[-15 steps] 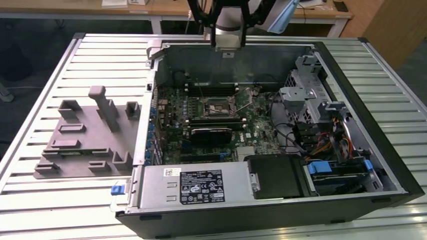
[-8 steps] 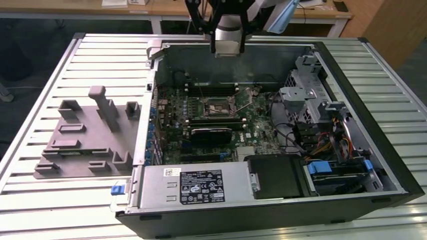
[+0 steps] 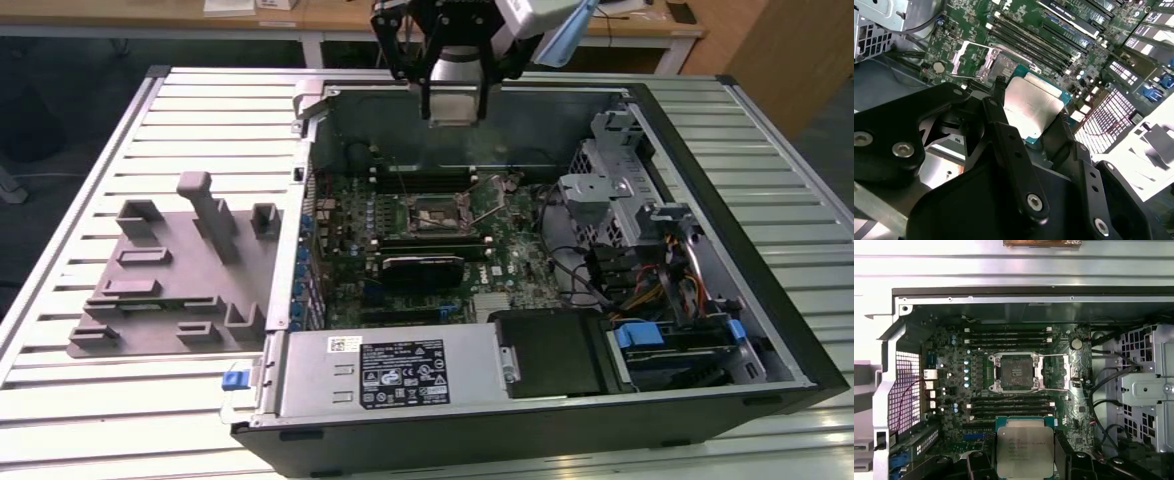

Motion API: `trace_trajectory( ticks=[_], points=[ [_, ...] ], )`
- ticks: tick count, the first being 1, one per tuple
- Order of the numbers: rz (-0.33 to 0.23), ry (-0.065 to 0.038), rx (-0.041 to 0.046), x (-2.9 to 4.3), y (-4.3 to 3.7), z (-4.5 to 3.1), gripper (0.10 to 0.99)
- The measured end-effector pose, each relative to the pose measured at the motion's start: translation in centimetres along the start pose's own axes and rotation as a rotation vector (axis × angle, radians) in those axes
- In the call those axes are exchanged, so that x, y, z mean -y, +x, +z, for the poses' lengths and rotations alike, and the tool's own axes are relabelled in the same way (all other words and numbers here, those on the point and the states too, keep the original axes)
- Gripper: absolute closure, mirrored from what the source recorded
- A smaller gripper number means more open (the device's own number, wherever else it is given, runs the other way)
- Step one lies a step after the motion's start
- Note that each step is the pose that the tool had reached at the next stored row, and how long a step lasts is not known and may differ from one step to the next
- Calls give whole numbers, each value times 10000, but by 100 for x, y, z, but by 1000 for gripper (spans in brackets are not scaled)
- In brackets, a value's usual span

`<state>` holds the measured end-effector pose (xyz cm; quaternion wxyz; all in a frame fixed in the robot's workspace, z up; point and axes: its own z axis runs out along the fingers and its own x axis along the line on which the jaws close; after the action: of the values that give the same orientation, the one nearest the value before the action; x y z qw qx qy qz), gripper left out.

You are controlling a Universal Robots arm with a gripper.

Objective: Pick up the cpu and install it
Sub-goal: 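Pick up the cpu and move it towards the insertion slot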

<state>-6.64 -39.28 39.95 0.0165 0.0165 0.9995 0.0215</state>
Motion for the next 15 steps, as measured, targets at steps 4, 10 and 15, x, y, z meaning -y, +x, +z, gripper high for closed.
trace_trajectory(
  ticks=[4,10,15],
  points=[
    [0,3,-1,3,2,71,541],
    [1,5,-1,8,5,181,541],
    [-1,10,-1,3,5,272,541]
  ],
)
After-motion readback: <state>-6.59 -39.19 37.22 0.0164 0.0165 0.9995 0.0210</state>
